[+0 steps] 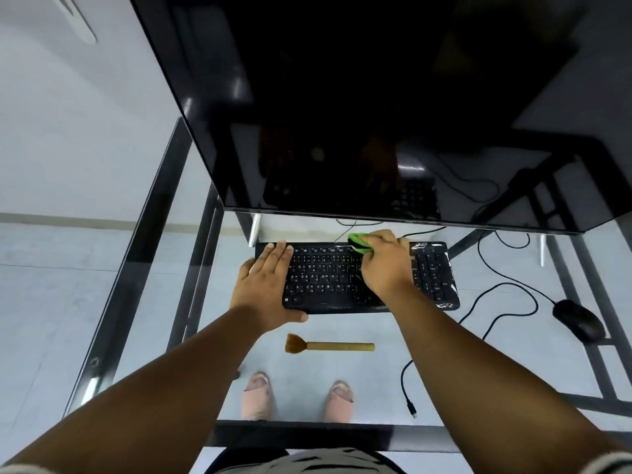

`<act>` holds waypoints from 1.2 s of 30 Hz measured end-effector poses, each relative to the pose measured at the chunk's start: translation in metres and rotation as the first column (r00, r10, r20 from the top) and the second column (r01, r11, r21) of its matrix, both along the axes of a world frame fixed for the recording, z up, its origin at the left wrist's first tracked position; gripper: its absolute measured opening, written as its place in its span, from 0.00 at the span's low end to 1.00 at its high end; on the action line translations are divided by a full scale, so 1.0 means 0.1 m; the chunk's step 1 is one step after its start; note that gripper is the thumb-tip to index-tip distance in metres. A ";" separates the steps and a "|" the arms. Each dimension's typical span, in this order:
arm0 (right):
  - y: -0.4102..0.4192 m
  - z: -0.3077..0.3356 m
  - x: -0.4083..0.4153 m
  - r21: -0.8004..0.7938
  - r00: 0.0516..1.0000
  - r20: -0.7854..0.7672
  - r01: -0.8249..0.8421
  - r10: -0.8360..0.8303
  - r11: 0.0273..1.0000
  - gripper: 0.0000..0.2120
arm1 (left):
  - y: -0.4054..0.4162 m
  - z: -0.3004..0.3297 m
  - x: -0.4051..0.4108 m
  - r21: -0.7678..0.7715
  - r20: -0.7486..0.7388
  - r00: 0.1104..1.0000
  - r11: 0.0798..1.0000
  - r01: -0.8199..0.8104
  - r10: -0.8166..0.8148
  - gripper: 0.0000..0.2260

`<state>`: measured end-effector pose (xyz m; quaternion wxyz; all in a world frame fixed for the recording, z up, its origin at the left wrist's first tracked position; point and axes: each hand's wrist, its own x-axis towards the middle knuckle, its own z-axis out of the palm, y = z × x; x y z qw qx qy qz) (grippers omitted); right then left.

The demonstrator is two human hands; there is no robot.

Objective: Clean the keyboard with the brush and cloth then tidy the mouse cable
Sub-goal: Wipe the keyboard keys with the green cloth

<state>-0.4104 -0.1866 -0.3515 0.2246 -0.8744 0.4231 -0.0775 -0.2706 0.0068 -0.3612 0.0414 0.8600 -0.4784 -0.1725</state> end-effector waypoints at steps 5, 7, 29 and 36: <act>0.06 -0.01 0.06 0.012 0.976 -0.041 -0.213 0.213 0.977 0.24 | -0.03 -0.02 0.06 0.076 -0.024 0.999 0.997 -0.027 0.029 0.59; 0.01 -0.01 -0.02 -0.011 0.978 -0.051 -0.203 0.202 0.979 0.23 | -0.03 -0.01 0.06 0.081 -0.025 0.999 0.996 -0.022 0.024 0.59; 0.14 0.01 0.27 0.096 0.977 -0.144 -0.141 0.154 0.985 0.35 | -0.01 0.03 0.11 0.069 -0.010 1.000 0.997 -0.016 0.017 0.60; 0.01 0.04 0.07 -0.027 0.960 -0.240 -0.157 0.146 0.987 0.34 | 0.00 0.03 0.11 0.080 -0.015 1.000 0.997 -0.011 0.012 0.60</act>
